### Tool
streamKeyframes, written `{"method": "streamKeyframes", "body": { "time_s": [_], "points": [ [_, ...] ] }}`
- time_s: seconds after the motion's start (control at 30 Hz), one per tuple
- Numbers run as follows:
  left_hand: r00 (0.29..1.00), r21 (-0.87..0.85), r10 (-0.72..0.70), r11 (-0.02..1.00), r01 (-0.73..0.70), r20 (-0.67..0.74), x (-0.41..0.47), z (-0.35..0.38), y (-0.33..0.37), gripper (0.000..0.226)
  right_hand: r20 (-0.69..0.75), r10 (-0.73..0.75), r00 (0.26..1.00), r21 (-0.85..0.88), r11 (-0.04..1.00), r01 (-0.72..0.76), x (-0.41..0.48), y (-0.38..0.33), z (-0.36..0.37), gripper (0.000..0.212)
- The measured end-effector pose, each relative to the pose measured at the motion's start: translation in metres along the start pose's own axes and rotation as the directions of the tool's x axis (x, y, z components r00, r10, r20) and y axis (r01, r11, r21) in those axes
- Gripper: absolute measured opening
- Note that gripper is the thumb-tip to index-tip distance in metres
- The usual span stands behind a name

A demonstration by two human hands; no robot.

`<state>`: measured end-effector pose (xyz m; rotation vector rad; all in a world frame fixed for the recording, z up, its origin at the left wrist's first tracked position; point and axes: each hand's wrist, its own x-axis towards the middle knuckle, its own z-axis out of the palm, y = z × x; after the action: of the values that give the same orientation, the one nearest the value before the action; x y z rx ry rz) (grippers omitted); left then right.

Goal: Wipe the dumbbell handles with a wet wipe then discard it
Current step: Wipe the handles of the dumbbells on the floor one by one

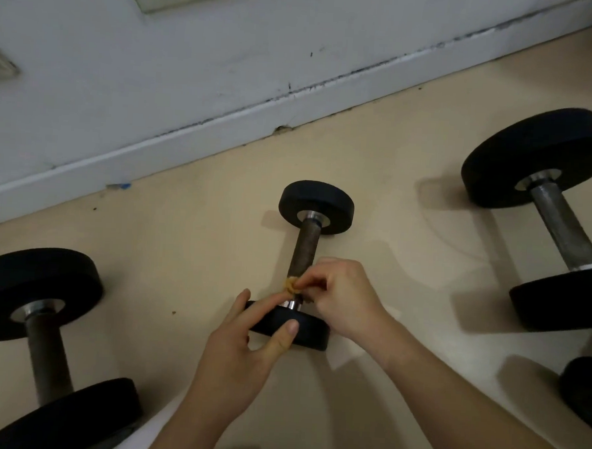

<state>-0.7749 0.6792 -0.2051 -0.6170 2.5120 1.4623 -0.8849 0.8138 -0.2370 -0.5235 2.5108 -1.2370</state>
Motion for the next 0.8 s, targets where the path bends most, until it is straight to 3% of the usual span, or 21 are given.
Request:
{"method": "streamKeyframes", "body": {
  "time_s": [0.1, 0.13, 0.3, 0.4, 0.47, 0.53, 0.63, 0.67, 0.8],
  "points": [
    [0.998, -0.007, -0.023, 1.000, 0.023, -0.057, 0.005, -0.004, -0.010, 0.036, -0.290, 0.032, 0.957, -0.039, 0.998, -0.045, 0.044, 0.003, -0.003, 0.014],
    [0.997, 0.014, -0.023, 1.000, 0.024, -0.074, 0.006, -0.004, -0.014, 0.035, -0.318, 0.062, 0.946, -0.015, 0.997, -0.071, 0.049, 0.002, 0.001, 0.013],
    [0.991, 0.002, -0.055, 0.998, 0.055, -0.121, 0.009, -0.016, -0.016, 0.029, 0.049, -0.053, 0.997, 0.034, 0.998, 0.052, 0.011, -0.010, 0.015, 0.012],
    [0.987, -0.007, -0.113, 0.994, 0.113, -0.117, 0.013, -0.020, -0.017, 0.034, -0.156, -0.044, 0.987, -0.085, 0.996, 0.031, 0.057, -0.006, 0.016, 0.013],
    [0.981, -0.052, -0.169, 0.985, 0.165, -0.096, 0.016, -0.022, -0.018, 0.034, -0.267, 0.002, 0.964, -0.040, 0.999, -0.013, 0.064, -0.012, 0.027, 0.014],
    [0.980, -0.005, -0.127, 0.992, 0.128, -0.155, 0.017, -0.025, -0.015, 0.036, -0.164, -0.066, 0.984, -0.018, 0.998, 0.064, 0.039, -0.018, 0.043, 0.013],
    [0.953, 0.237, 0.072, 0.972, 0.000, -0.294, 0.023, -0.027, -0.014, 0.047, 0.045, -0.192, 0.980, -0.029, 0.981, 0.193, 0.021, -0.020, 0.045, 0.013],
    [0.950, 0.263, 0.080, 0.965, 0.002, -0.301, 0.024, -0.028, -0.015, 0.049, 0.033, -0.215, 0.976, -0.064, 0.974, 0.217, 0.032, -0.017, 0.044, 0.013],
    [0.955, 0.371, 0.129, 0.928, -0.022, -0.267, 0.022, -0.033, -0.025, 0.044, -0.245, -0.161, 0.956, -0.026, 0.987, 0.159, 0.067, -0.010, 0.041, 0.014]
  ]
}}
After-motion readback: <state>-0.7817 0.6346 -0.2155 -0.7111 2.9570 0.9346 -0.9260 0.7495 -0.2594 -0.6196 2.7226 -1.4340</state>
